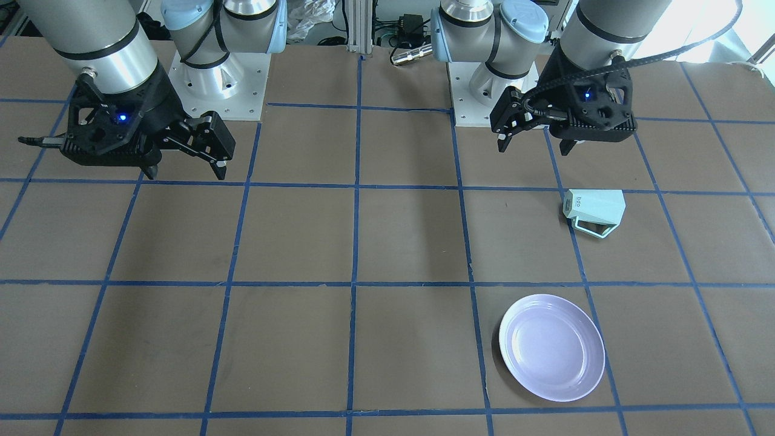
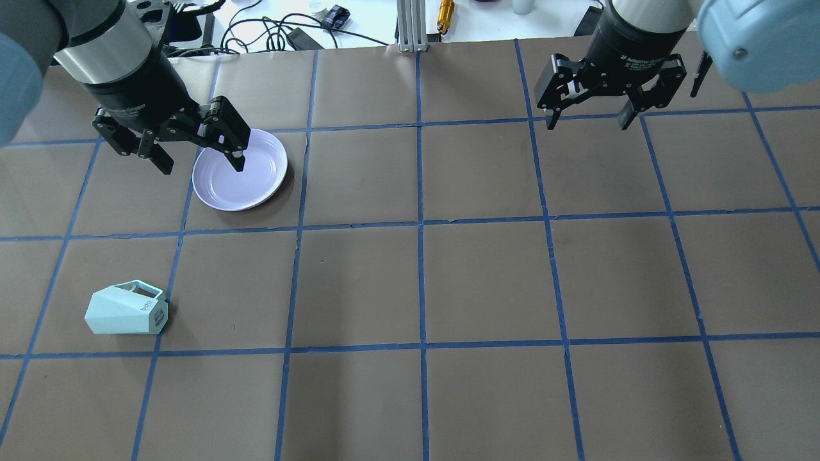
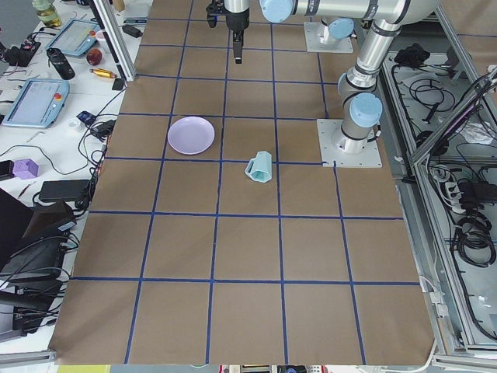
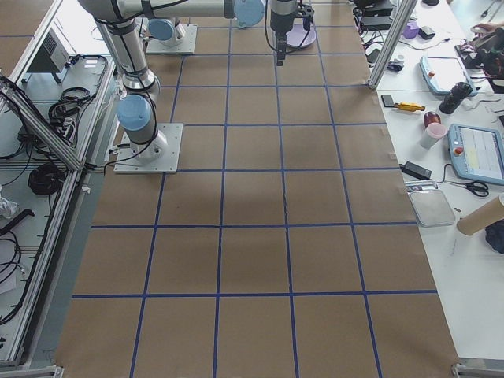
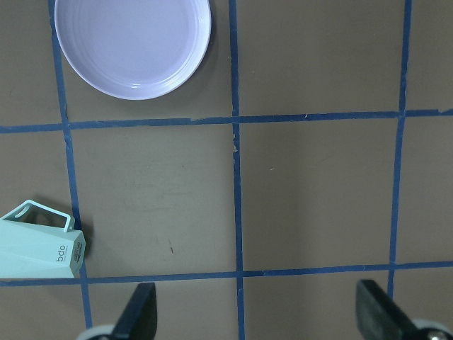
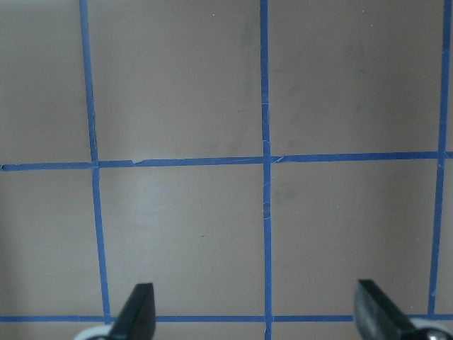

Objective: Flip cup and place on plate
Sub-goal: 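Move the left gripper toward the robot and down to the mint-green cup, then close the left gripper on the cup's rim and lift it, then rotate the held cup upright with the left gripper while raising it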

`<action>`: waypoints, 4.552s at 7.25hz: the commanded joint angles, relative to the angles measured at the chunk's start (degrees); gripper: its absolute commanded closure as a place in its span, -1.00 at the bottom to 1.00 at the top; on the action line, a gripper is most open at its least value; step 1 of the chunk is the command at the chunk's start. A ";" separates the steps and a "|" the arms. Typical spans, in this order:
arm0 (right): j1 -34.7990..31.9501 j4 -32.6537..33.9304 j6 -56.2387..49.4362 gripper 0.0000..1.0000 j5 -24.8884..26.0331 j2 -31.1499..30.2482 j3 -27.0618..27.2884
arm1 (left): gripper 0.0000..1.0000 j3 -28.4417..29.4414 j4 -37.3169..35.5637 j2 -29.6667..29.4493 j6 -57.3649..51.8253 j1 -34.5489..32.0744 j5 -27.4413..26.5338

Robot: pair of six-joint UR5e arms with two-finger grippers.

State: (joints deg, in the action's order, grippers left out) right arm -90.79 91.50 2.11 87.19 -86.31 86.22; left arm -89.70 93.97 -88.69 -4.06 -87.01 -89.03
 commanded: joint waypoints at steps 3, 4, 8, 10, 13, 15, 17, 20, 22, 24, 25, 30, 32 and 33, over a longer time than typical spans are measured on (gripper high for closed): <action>0.00 0.00 0.00 -1.00 0.00 0.00 0.00 | -1.00 -1.35 3.93 -0.34 -19.50 17.17 0.35; 0.00 0.00 0.00 -1.00 0.00 0.00 0.00 | -1.00 -1.96 4.55 -0.78 -24.36 21.66 0.44; 0.00 0.00 0.00 -1.00 0.00 0.00 0.00 | -1.00 -8.11 4.56 -4.29 -42.66 37.93 4.91; 0.00 0.00 0.00 -1.00 0.00 0.00 0.00 | -1.00 -11.80 4.29 -7.44 -47.94 44.00 8.52; 0.00 0.00 0.00 -1.00 0.00 0.00 0.00 | -1.00 -14.00 4.56 -14.03 -54.01 49.63 12.90; 0.00 0.00 0.00 -1.00 0.00 0.00 0.00 | -1.00 -14.53 4.56 -18.52 -57.52 51.06 13.18; 0.00 0.00 0.00 -1.00 0.00 0.00 0.00 | -1.00 -14.54 5.95 -22.03 -60.96 51.15 13.27; 0.00 0.00 0.00 -1.00 0.00 0.00 0.00 | -0.88 -13.92 9.37 -25.64 -65.53 51.15 13.27; 0.00 0.00 0.00 -1.00 0.00 0.00 0.00 | -0.28 -13.66 10.27 -27.05 -67.56 51.15 13.27; 0.00 0.09 0.00 -1.00 0.00 0.00 0.00 | 0.82 -13.66 11.06 -27.06 -68.01 51.06 13.27; 0.00 0.00 0.00 -1.00 0.00 0.00 0.00 | 1.00 -13.66 11.32 -27.06 -68.01 51.06 13.18; 0.00 0.00 0.00 -1.00 0.00 0.00 0.00 | 1.00 -4.46 22.90 -24.61 -66.87 50.19 13.27; 0.00 0.00 0.00 -1.00 0.00 0.00 0.00 | 1.00 0.21 23.98 -21.80 -63.81 46.51 12.83; 0.00 0.00 0.00 -1.00 0.00 0.00 0.00 | 1.00 2.40 23.98 -19.79 -61.52 43.62 12.57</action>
State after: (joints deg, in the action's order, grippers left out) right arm -90.79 91.49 2.11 87.19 -86.31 86.22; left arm -90.07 117.69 -110.69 -68.04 -40.30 -76.14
